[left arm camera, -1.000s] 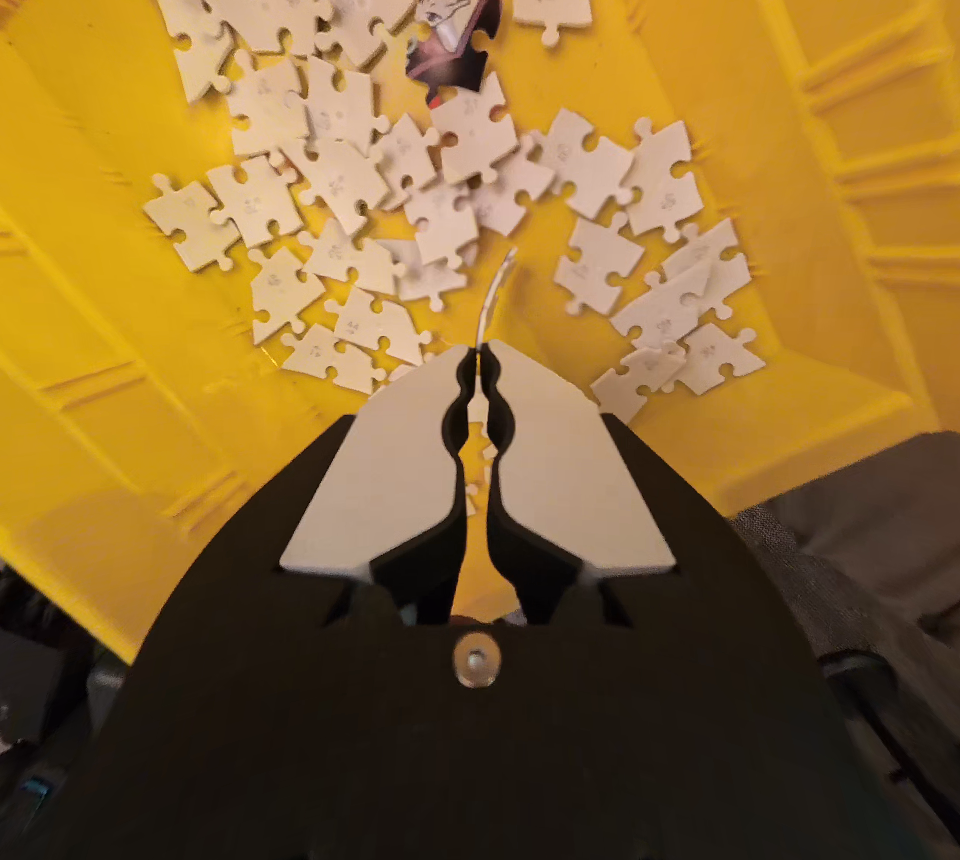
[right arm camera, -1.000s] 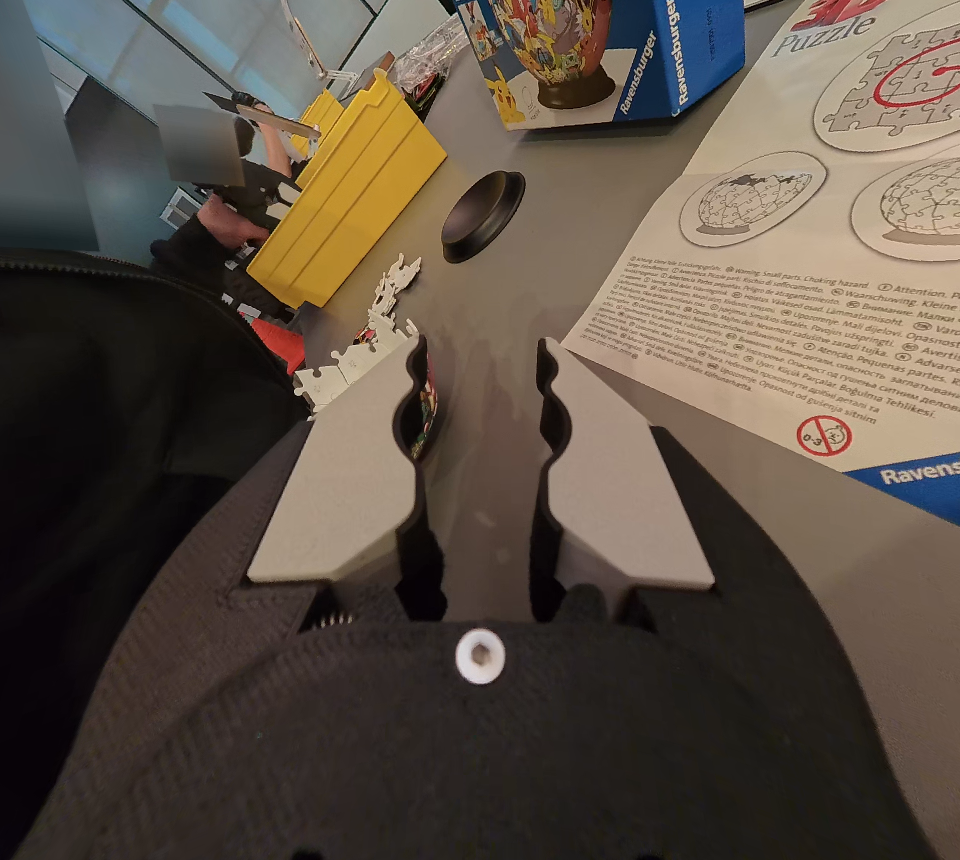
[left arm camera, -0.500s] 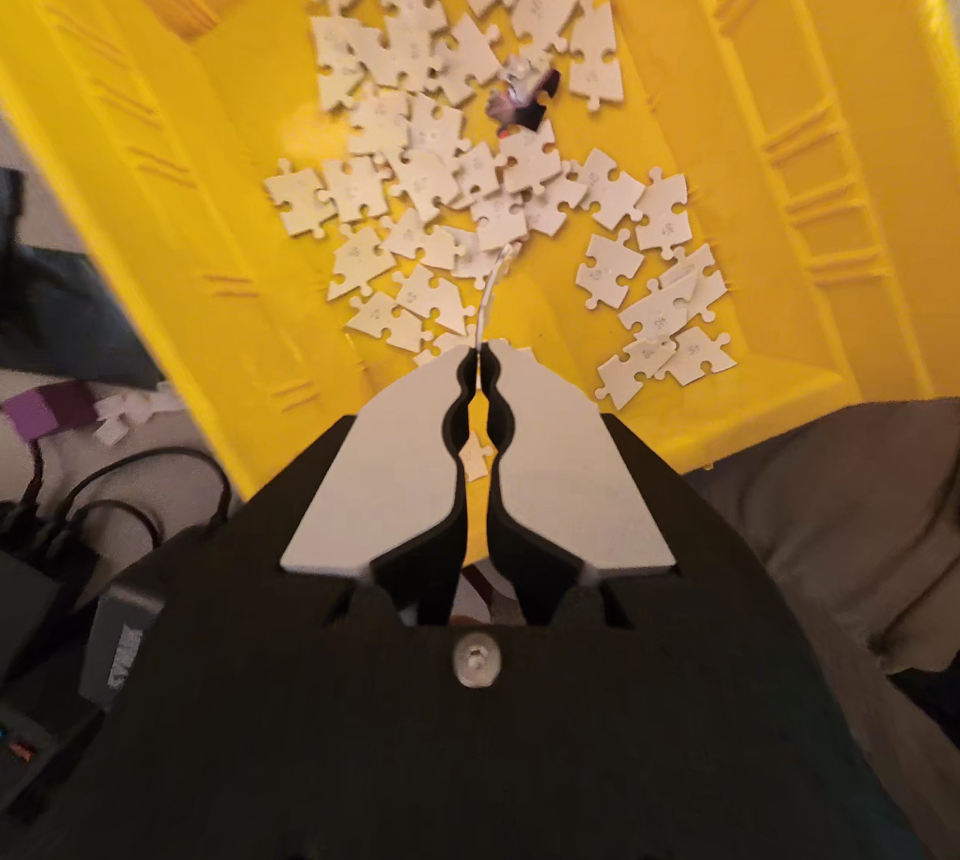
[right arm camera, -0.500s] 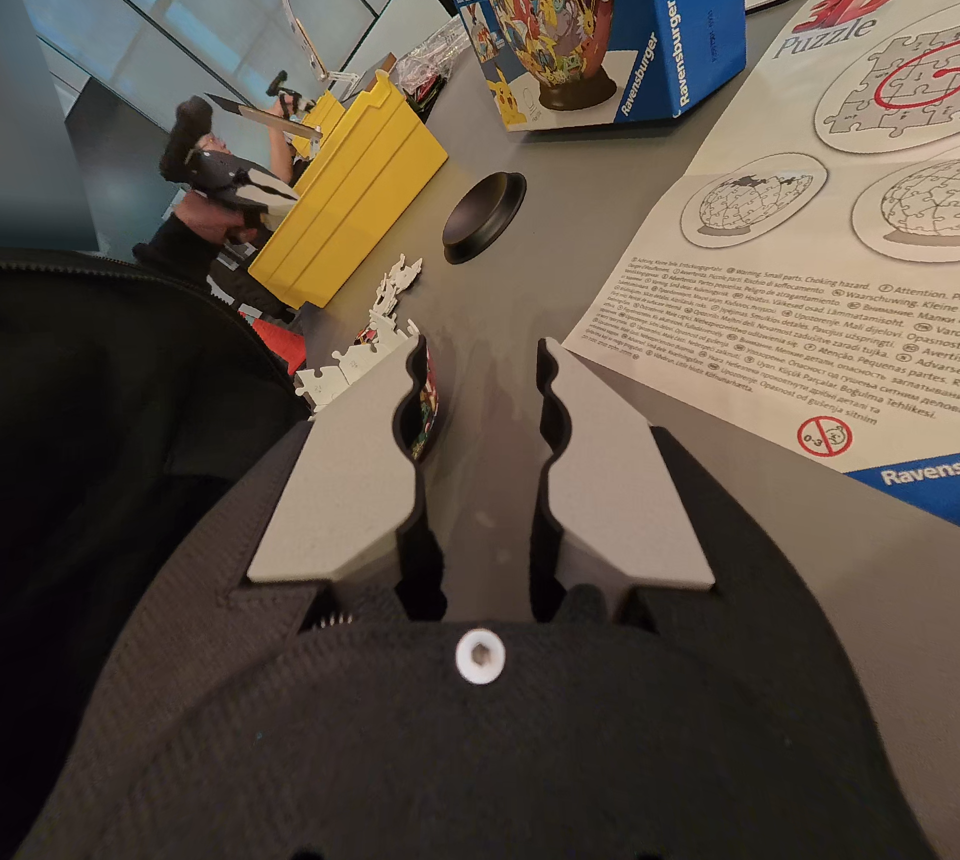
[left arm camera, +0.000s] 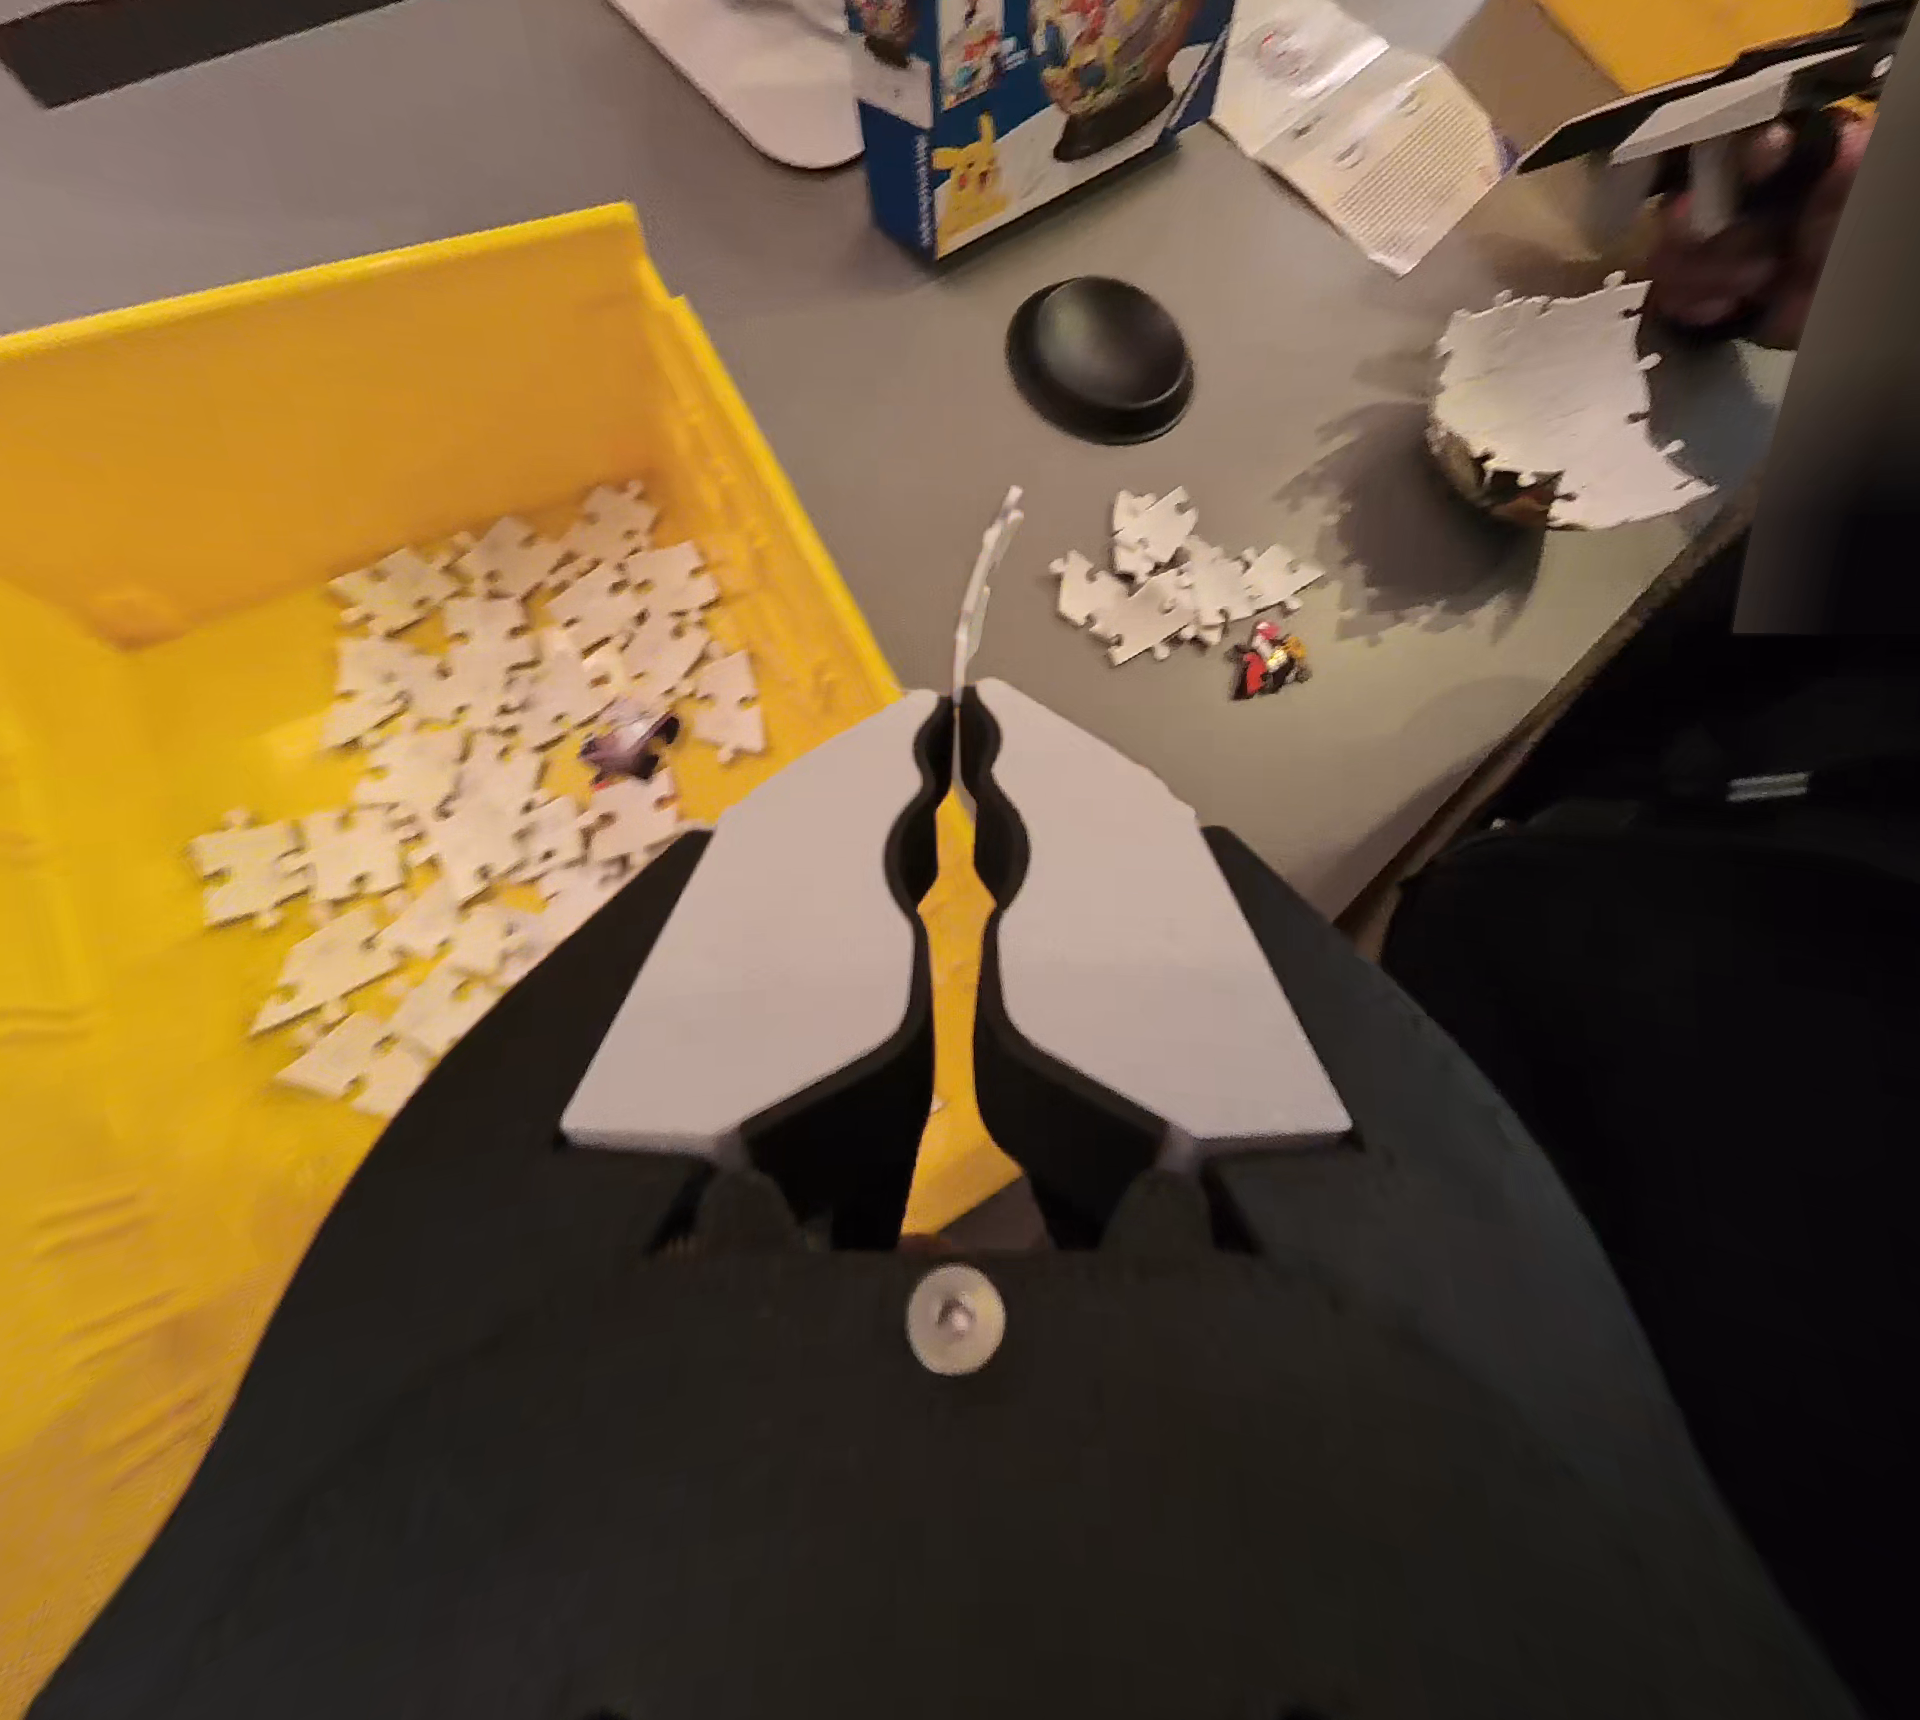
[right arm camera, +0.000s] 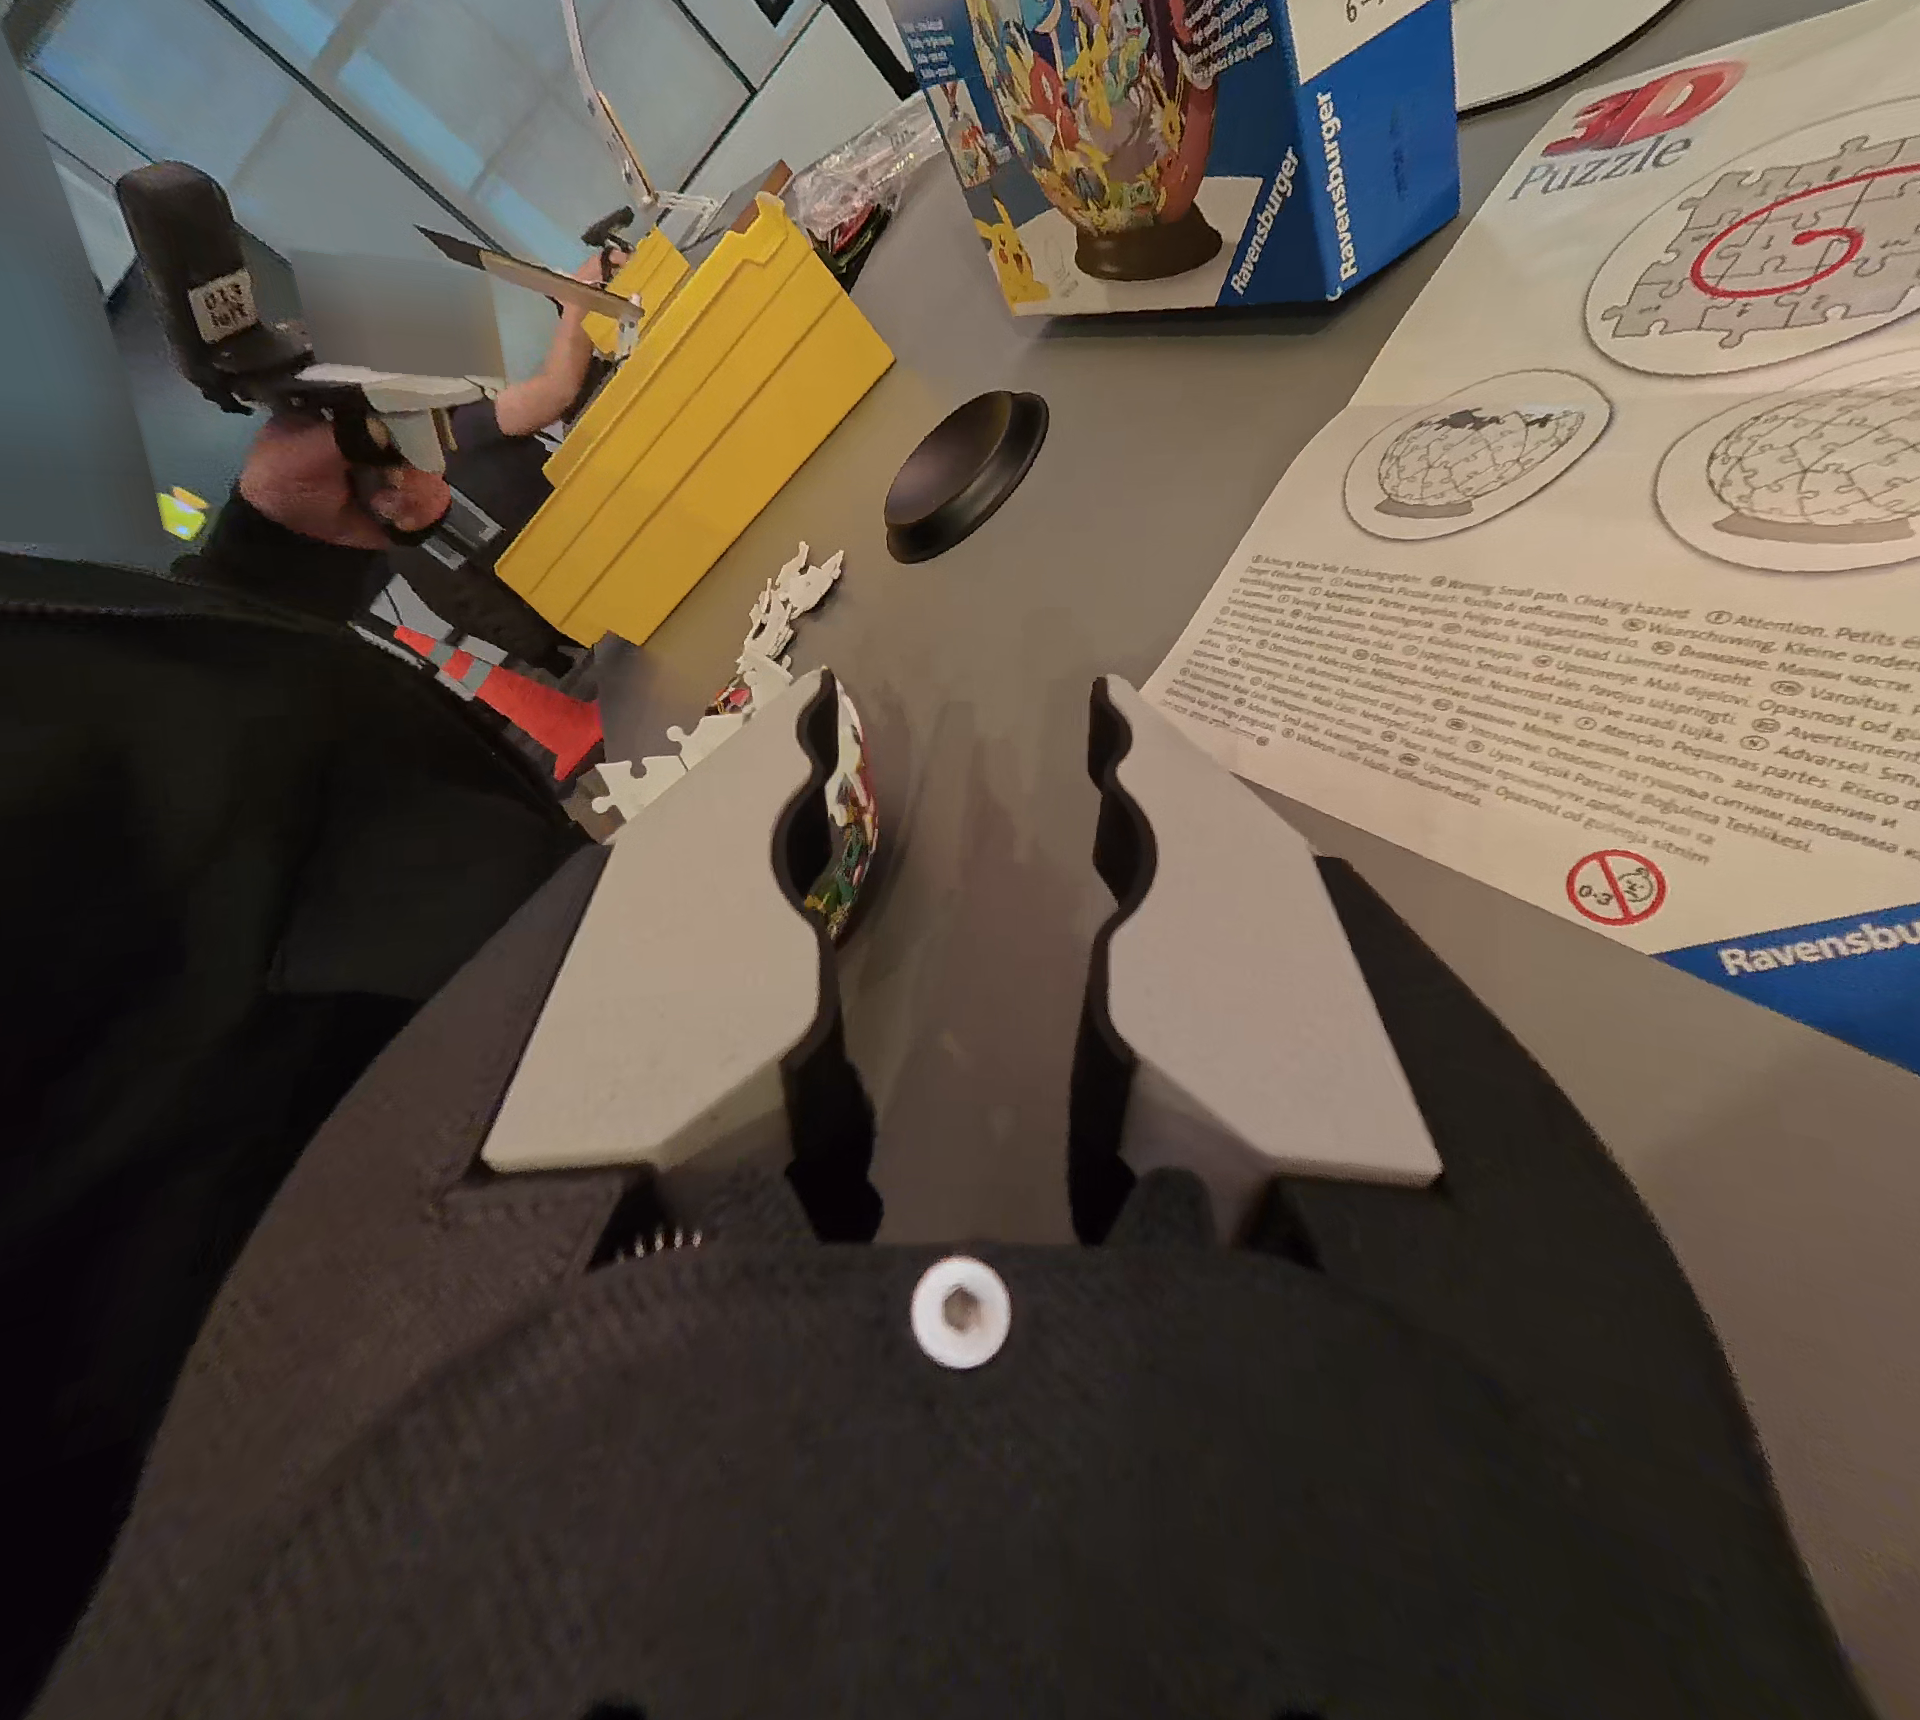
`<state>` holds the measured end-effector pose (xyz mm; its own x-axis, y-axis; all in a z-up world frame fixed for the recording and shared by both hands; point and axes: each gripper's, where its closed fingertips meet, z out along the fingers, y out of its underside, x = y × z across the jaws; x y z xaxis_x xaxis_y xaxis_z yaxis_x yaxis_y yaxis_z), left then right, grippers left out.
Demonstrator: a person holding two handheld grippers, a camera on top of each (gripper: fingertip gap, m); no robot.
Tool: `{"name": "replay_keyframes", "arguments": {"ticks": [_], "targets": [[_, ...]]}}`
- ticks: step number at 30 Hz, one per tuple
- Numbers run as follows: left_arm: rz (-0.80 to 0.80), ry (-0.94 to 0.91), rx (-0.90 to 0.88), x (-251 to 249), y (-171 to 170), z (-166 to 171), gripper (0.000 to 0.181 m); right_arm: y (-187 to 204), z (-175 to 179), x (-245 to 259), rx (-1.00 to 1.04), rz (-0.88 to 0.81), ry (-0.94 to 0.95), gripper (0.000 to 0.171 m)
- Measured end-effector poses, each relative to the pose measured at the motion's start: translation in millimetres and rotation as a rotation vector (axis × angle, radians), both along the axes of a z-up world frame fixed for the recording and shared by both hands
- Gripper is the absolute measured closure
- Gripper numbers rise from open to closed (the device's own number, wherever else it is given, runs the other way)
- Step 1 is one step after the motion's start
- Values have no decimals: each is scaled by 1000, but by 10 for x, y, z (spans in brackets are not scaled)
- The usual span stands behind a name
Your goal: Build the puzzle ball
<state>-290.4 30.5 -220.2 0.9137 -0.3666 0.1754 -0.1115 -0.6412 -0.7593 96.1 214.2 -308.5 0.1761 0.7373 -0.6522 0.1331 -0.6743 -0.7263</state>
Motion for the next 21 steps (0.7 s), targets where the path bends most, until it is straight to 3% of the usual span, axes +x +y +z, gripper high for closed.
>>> {"name": "replay_keyframes", "arguments": {"ticks": [4, 10, 12, 19, 21], "targets": [[-47, -51, 53, 392, 107, 49, 180, -14, 115, -17, 83, 0, -40, 123], [-125, -144, 57, 1032, 210, -3, 180, -166, 671, -220, 286, 18, -19, 125], [-140, -162, -23, 1262, 228, -206, 180, -333, 727, -380, 340, 79, -44, 125], [-131, 60, -292, 1543, 299, -1304, 180, -626, 725, -605, 312, 186, 2, 126], [-102, 56, -304, 1549, 346, -1379, 171, -622, 732, -601, 304, 184, 14, 126]]}}
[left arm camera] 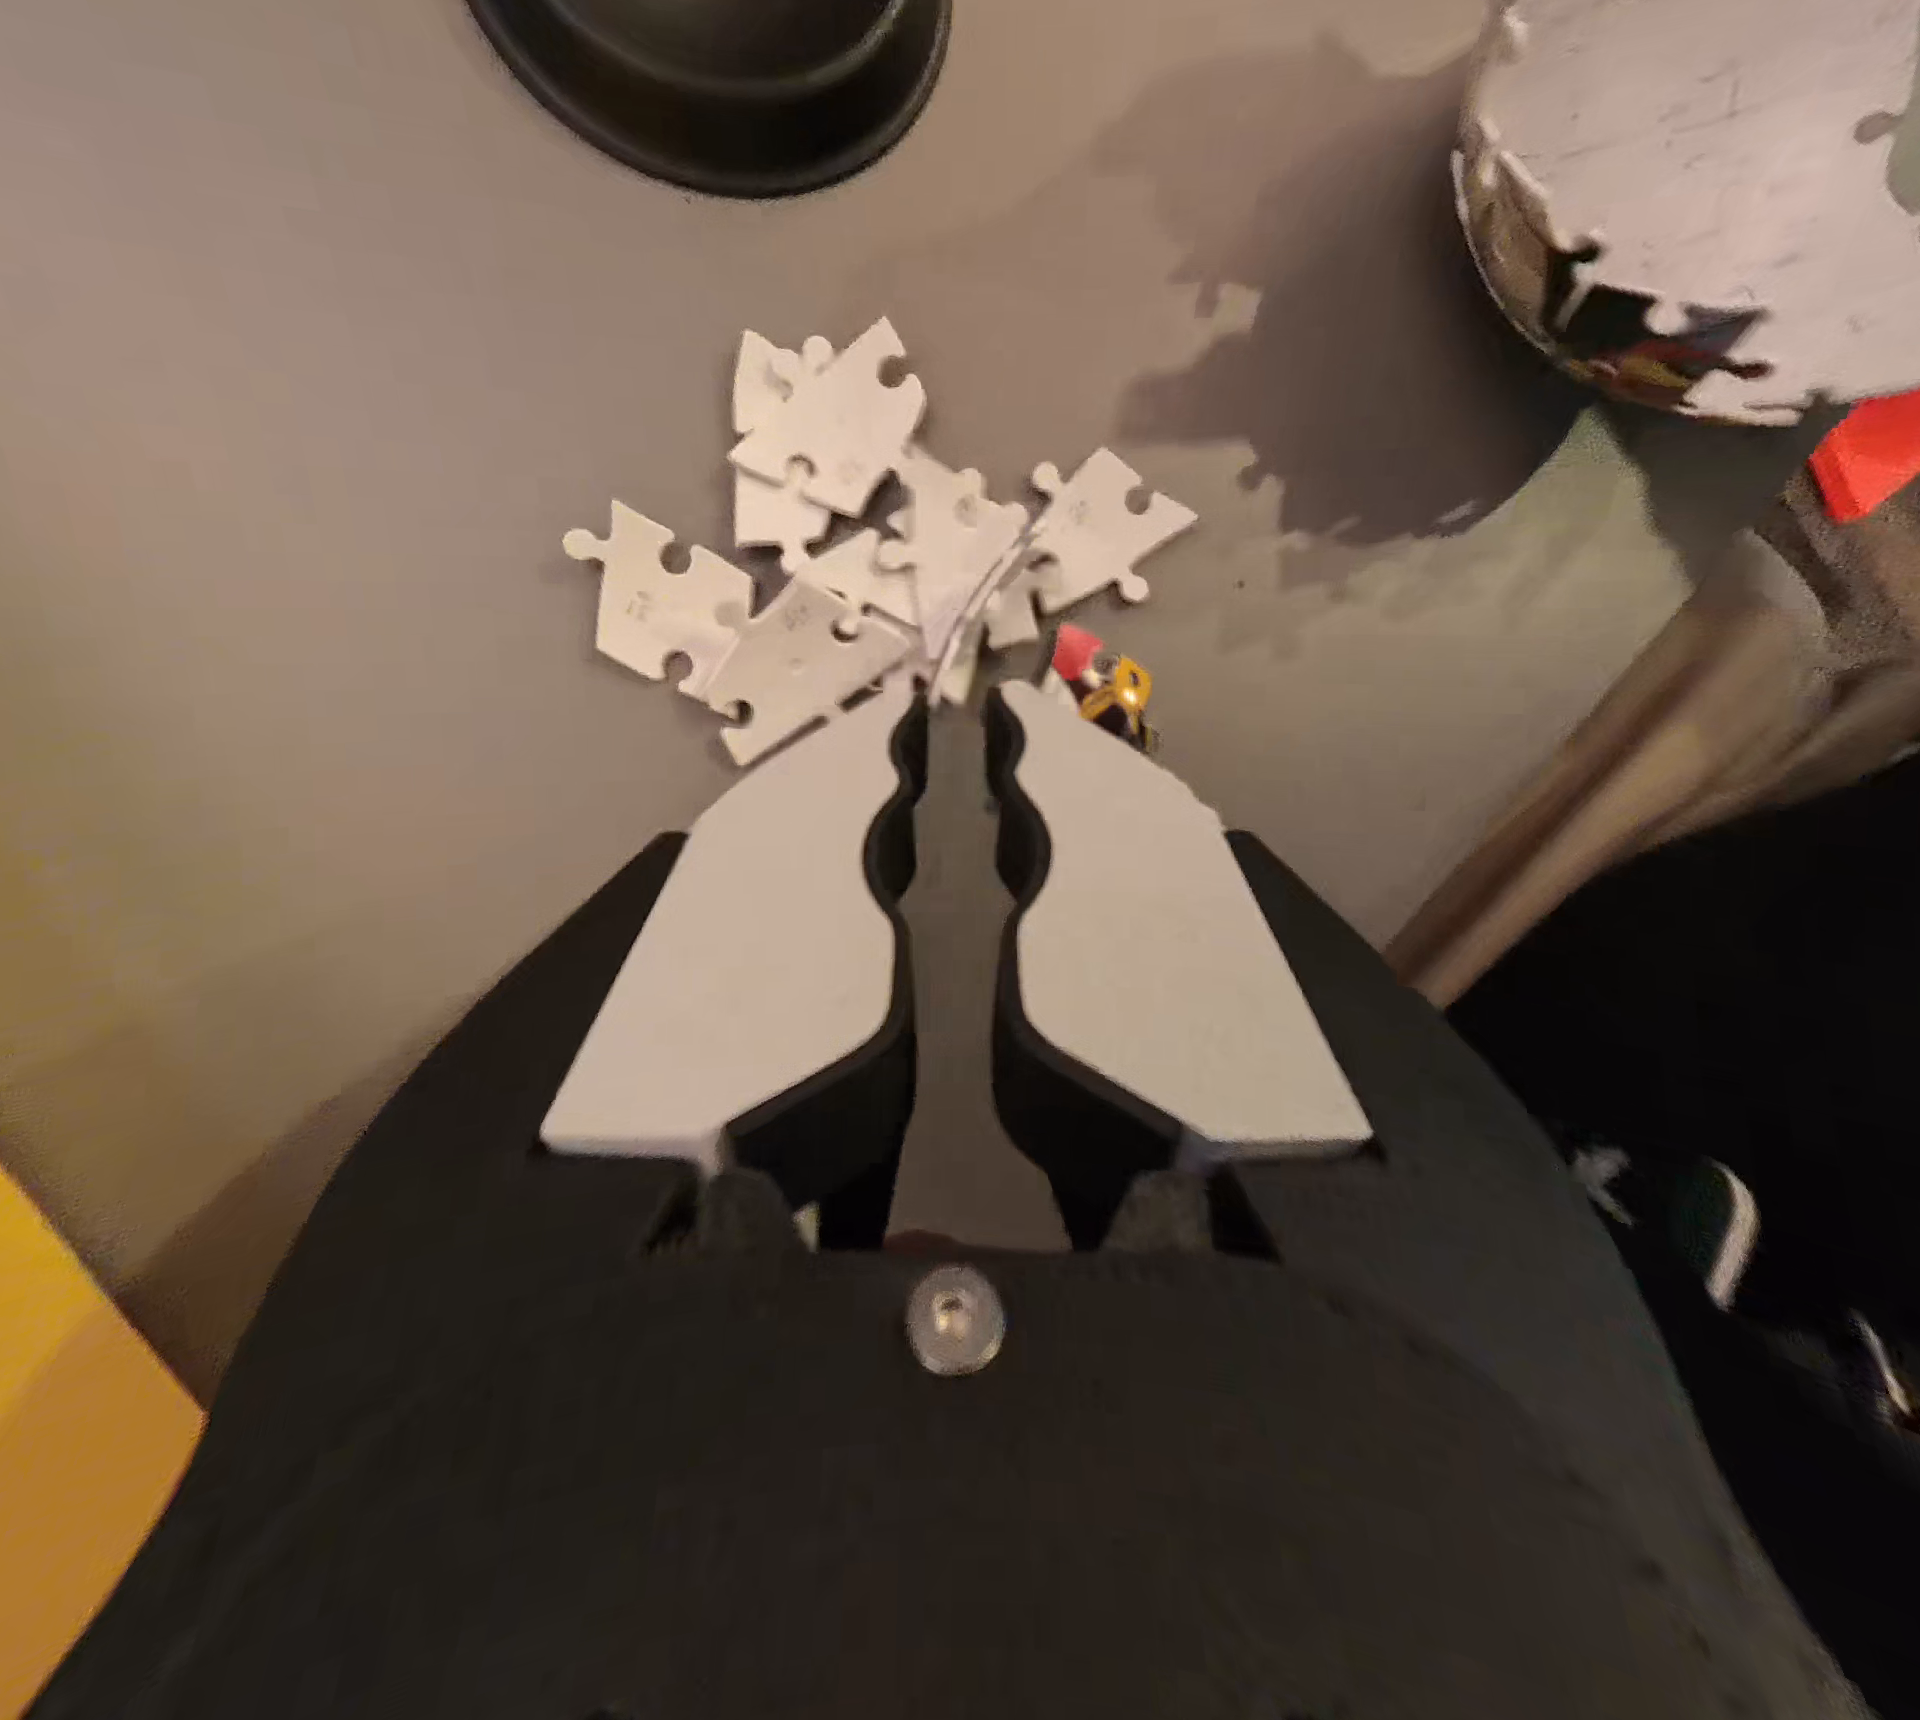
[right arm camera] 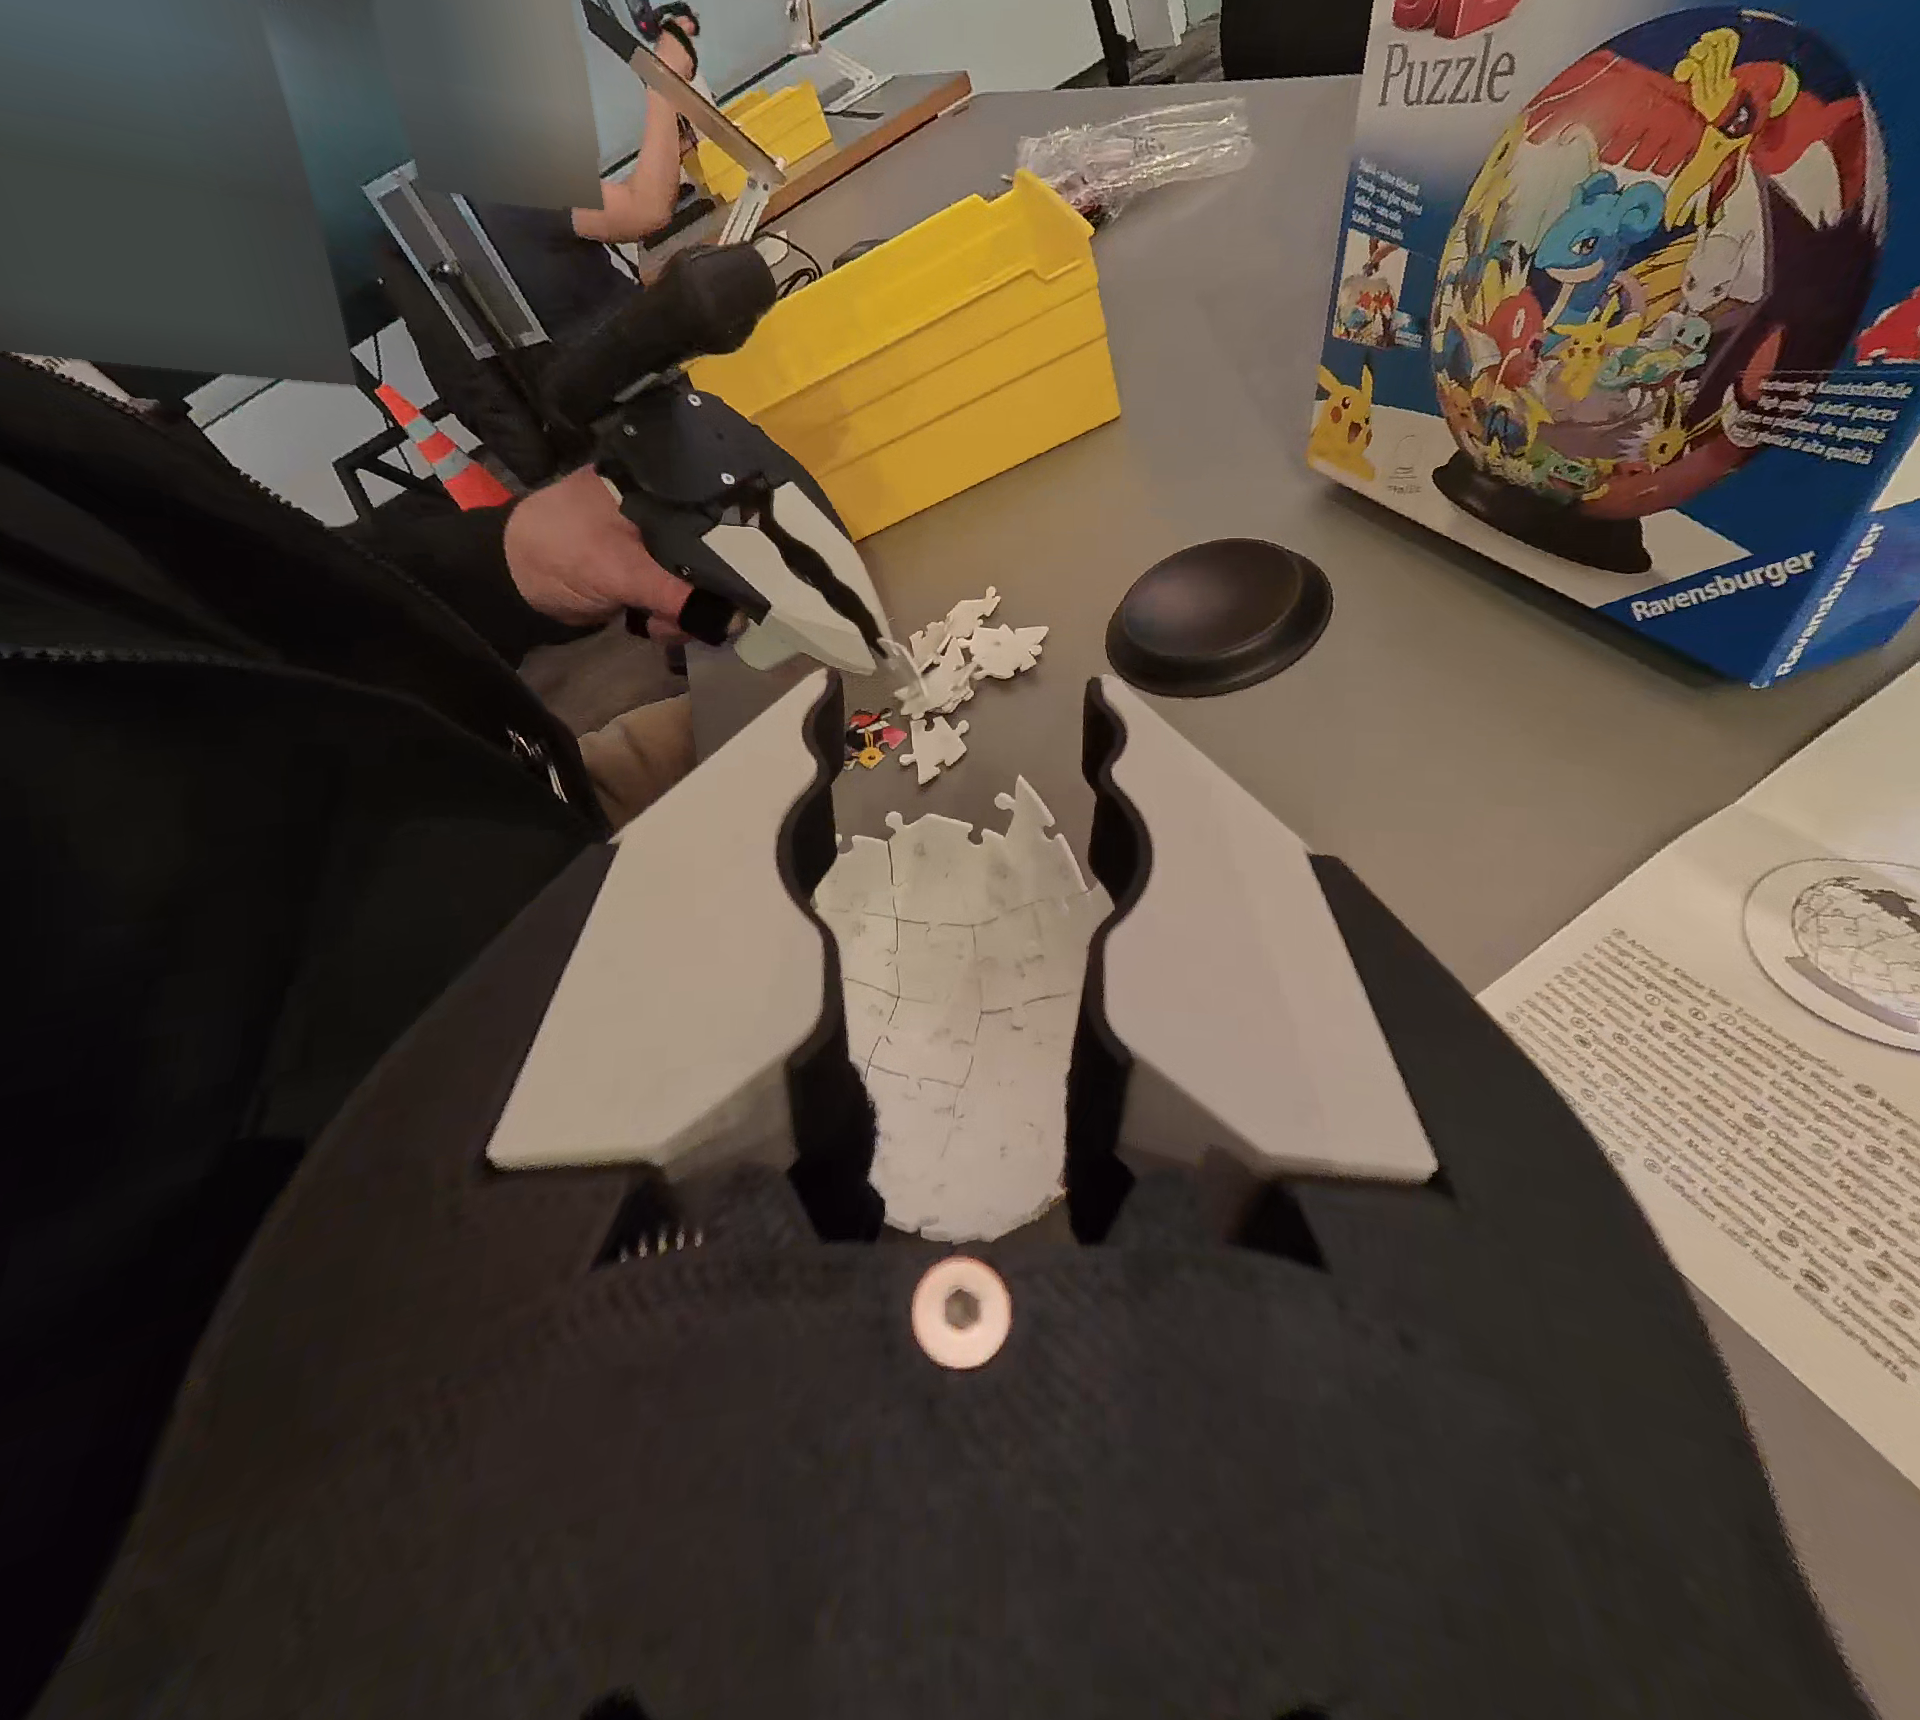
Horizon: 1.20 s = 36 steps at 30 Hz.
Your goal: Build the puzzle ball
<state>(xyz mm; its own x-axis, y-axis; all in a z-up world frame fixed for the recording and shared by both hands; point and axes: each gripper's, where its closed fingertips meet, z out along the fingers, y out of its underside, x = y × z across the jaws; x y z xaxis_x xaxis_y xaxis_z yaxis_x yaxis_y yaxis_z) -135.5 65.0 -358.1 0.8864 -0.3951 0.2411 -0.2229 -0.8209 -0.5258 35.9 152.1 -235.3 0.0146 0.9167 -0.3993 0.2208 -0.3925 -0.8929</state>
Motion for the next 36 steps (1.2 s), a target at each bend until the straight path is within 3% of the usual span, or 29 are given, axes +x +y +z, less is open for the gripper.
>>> {"name": "replay_keyframes", "arguments": {"ticks": [4, 6, 10, 12, 14, 18, 21, 28, 36], "targets": [[37, 85, 34, -120, 53, -4, 141, 20, -19, 7, -12, -2, 6, 126], [23, 101, 43, -128, 31, 76, 139, 22, -31, 0, -22, 2, 11, 126], [5, 125, 196, -195, -69, 749, 153, 19, -79, -1, -25, 6, -2, 126], [85, 200, 300, -569, -125, 1158, 158, 40, -72, 22, -22, -3, 1, 126], [233, 321, 314, -1217, -230, 1364, 157, 58, -49, 41, -26, -9, 17, 126], [451, 399, 42, -2334, -585, 908, 130, 31, -66, 36, -37, 6, 20, 126], [485, 368, -153, -2681, -740, 413, 124, 12, -64, 31, -39, 14, 23, 126], [434, 459, -368, -2898, -763, -78, 121, 33, -74, 50, -46, 8, 26, 126], [457, 353, -415, -2923, -768, -189, 143, 58, -108, 69, -61, 5, 29, 126]]}}
